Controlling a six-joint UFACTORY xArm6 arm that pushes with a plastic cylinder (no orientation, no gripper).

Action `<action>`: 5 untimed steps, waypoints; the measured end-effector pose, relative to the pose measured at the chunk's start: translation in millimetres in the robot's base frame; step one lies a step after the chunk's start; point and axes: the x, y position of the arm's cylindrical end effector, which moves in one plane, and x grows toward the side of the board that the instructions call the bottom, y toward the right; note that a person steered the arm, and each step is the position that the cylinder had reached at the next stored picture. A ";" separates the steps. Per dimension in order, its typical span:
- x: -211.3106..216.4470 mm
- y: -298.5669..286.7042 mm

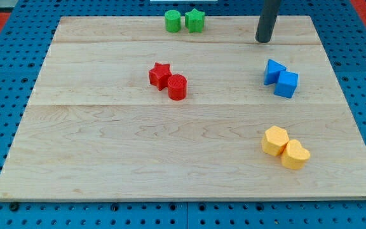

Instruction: Slide the green blocks to the left

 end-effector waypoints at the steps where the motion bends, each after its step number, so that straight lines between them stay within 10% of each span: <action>1: -2.8 0.0; 5: -47.8 -13.8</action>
